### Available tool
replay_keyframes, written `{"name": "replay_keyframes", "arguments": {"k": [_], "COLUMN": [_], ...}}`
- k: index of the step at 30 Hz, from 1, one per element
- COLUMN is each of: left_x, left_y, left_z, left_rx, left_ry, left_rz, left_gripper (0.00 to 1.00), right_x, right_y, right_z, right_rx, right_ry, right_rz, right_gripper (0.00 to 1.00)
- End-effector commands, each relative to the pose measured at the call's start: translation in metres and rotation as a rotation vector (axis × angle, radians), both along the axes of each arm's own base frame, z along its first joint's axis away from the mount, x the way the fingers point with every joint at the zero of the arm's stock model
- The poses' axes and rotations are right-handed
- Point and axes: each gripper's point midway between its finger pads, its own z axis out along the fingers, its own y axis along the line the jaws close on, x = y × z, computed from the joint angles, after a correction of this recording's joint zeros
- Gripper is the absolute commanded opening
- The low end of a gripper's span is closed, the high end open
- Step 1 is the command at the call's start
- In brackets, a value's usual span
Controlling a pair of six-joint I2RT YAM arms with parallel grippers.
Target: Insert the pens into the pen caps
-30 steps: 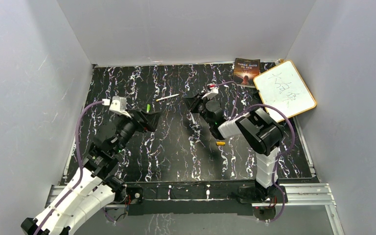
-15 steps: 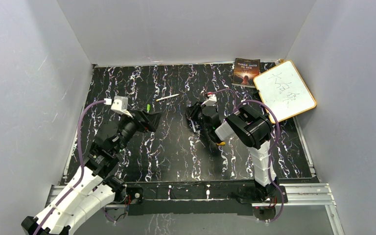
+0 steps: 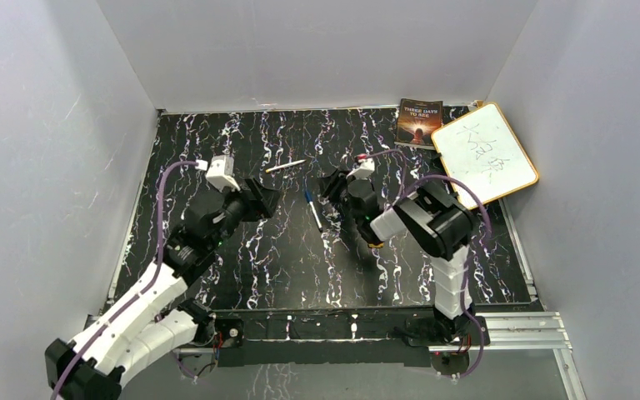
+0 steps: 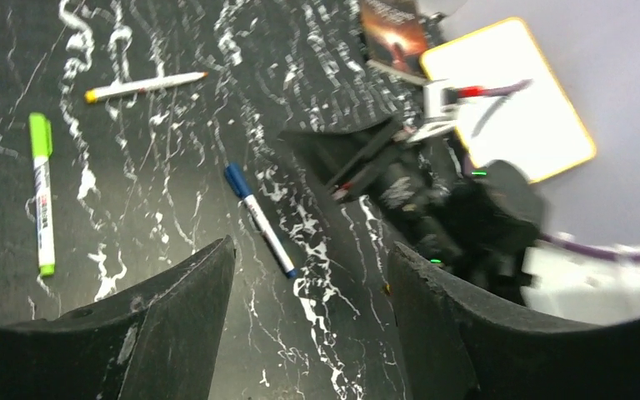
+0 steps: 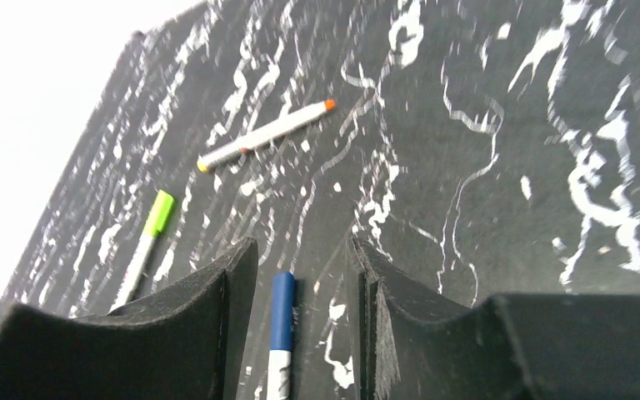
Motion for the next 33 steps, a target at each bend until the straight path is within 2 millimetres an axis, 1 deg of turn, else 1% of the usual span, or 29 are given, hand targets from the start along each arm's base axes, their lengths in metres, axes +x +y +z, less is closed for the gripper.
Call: {"name": "replay_keyframes", "arguments": {"k": [1, 3, 4, 5, 6, 7, 10, 13, 16, 18, 19, 21, 25, 26, 29, 33], "left_x": [0.020, 0.028, 0.034, 0.037, 0.040, 0.042, 0.052, 0.061, 0.068, 0.068, 0.067, 0.070, 0.079, 0.082, 0.086, 0.083], "left_y": [0.009, 0.003, -0.002, -0.007, -0.010, -0.013, -0.029, -0.037, -0.044, -0.058, -0.066, -0.081, -0.097, -0.099, -0.096, -0.092], "left_z": [-0.019, -0.037, -0.046, -0.055, -0.064, -0.073, -0.086, -0.102, -0.120, -0.137, -0.144, -0.158, -0.173, -0.179, -0.190, -0.196], "left_rx": [-0.023, 0.020, 0.044, 0.065, 0.083, 0.116, 0.224, 0.322, 0.317, 0.274, 0.259, 0.289, 0.364, 0.381, 0.438, 0.451], "left_ry": [0.174, 0.259, 0.299, 0.338, 0.380, 0.421, 0.451, 0.512, 0.593, 0.649, 0.669, 0.677, 0.702, 0.713, 0.738, 0.745], "left_rz": [0.170, 0.191, 0.191, 0.195, 0.209, 0.217, 0.207, 0.232, 0.313, 0.323, 0.322, 0.330, 0.371, 0.380, 0.424, 0.435], "left_gripper": [0.64, 0.65, 0.66, 0.63, 0.58, 0.53, 0.51, 0.51, 0.51, 0.61, 0.61, 0.57, 0.52, 0.50, 0.44, 0.43], "right_x": [0.012, 0.009, 0.006, 0.002, -0.003, -0.009, -0.017, -0.025, -0.034, -0.040, -0.042, -0.045, -0.048, -0.048, -0.050, -0.052], "right_y": [-0.034, -0.048, -0.052, -0.056, -0.057, -0.058, -0.073, -0.083, -0.090, -0.095, -0.097, -0.100, -0.103, -0.104, -0.108, -0.117], "right_z": [0.115, 0.142, 0.150, 0.157, 0.164, 0.166, 0.175, 0.175, 0.174, 0.173, 0.172, 0.170, 0.167, 0.167, 0.168, 0.166], "right_rx": [0.026, 0.019, -0.012, -0.052, -0.097, -0.171, -0.230, -0.270, -0.271, -0.270, -0.272, -0.274, -0.286, -0.287, -0.287, -0.300], "right_ry": [-0.244, -0.249, -0.241, -0.238, -0.253, -0.260, -0.259, -0.232, -0.222, -0.221, -0.218, -0.217, -0.209, -0.207, -0.209, -0.204], "right_rz": [-0.160, -0.216, -0.222, -0.214, -0.188, -0.156, -0.175, -0.181, -0.185, -0.188, -0.191, -0.193, -0.190, -0.190, -0.194, -0.212], "right_gripper": [0.40, 0.39, 0.40, 0.42, 0.45, 0.48, 0.50, 0.51, 0.51, 0.51, 0.51, 0.51, 0.51, 0.51, 0.52, 0.52]}}
